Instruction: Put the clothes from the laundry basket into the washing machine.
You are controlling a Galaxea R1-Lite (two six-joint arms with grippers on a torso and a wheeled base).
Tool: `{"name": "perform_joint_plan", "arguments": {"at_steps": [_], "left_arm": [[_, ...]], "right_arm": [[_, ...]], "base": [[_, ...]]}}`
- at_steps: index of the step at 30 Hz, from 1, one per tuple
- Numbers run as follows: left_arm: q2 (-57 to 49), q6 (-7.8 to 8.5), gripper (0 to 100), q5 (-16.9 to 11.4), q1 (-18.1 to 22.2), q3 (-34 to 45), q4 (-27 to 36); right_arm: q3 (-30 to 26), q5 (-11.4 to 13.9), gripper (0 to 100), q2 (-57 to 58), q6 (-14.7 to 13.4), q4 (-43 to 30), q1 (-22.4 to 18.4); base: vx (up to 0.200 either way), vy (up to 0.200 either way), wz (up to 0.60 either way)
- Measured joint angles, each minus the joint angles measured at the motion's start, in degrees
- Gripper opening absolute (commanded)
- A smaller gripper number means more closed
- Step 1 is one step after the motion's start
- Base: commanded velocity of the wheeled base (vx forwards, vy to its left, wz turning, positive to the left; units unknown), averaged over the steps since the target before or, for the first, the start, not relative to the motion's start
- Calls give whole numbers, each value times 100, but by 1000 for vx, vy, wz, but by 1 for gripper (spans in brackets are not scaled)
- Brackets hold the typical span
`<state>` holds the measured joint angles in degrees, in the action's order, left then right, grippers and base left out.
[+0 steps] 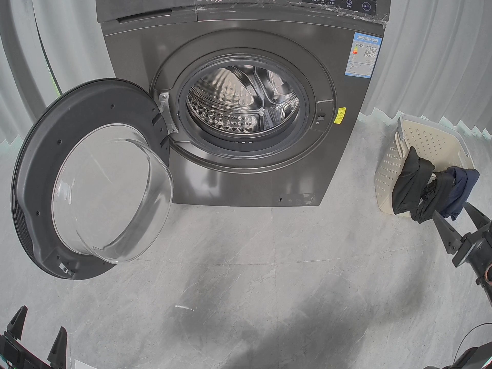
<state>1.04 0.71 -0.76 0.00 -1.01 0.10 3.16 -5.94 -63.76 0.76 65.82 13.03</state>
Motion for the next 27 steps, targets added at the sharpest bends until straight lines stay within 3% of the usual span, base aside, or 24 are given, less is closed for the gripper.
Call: {"name": "perform_joint_plan", "arguments": {"at_steps": [6,14,21,27], "left_arm": [[-2,0,100,-2,0,0,0],[0,-2,100,0,5,0,0],[0,13,100,10,2,0,0],[-2,11,100,32,2,0,0]], "right_arm": [[-187,9,100,778,-32,-744,-190],[-215,13,100,1855,-91,-2476,-311],[-217,17,100,2806,-399,-3738,-350],[-217,37,100,3862,-441,-4496,-555]], "base": [[0,0,0],[0,0,0],[0,0,0],[0,0,0]]}}
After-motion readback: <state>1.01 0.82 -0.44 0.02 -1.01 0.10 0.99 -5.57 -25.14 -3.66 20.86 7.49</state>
